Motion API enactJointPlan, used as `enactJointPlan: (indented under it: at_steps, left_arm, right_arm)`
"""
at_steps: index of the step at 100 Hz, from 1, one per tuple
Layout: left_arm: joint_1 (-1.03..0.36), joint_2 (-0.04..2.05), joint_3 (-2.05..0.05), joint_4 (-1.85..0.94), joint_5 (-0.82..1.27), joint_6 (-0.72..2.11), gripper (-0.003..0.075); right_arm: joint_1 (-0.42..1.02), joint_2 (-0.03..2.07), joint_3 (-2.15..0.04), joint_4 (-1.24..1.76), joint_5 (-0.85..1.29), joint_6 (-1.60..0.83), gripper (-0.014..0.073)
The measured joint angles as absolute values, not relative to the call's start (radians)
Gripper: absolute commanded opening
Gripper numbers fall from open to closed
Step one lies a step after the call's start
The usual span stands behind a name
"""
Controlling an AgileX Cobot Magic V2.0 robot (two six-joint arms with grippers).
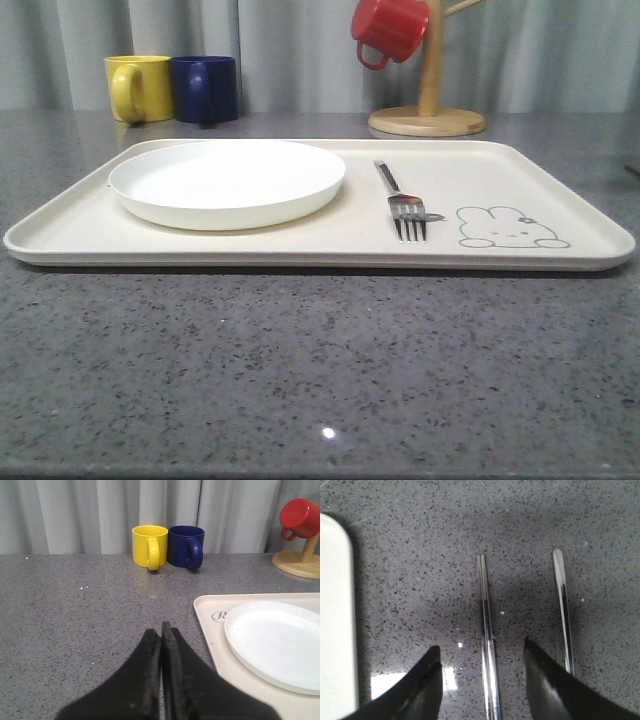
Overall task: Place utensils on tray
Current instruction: 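Grasp the silver chopsticks with the right gripper and lift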
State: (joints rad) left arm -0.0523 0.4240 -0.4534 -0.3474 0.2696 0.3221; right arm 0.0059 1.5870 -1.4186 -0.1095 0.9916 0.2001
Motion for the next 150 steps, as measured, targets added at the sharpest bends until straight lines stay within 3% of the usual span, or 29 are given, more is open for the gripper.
enactJointPlan:
  at_steps: [35,93,105,129,150]
  left_arm:
    - [-0.052,0.424,-0.453,-0.347,0.270,0.322,-0.0018]
    - [-0.052,0.424,-0.453,-0.347,0.270,0.322,-0.0018]
    - [-0.052,0.424,-0.453,-0.347,0.270,0.322,-0.0018]
    - [-0.052,0.424,-0.453,-0.347,0.270,0.322,-0.0018]
    - [-0.052,0.424,-0.453,-0.347,0.270,0.322,-0.0018]
  right_arm:
    - [-0.053,1.590,-1.248,-0.055,0.854,0.109,0.0383]
    - [-0.053,1.683,-1.241,-0.014,0.817,0.093,0.0377]
    - [-0.053,1.683,-1.240,-0.012,0.817,0.091,0.0292]
    - [-0.053,1.683,-1.240,-0.010,0.819,0.089,-0.0011]
    - [-0.053,1.679,-1.240,0.000,0.825,0.087,-0.0027]
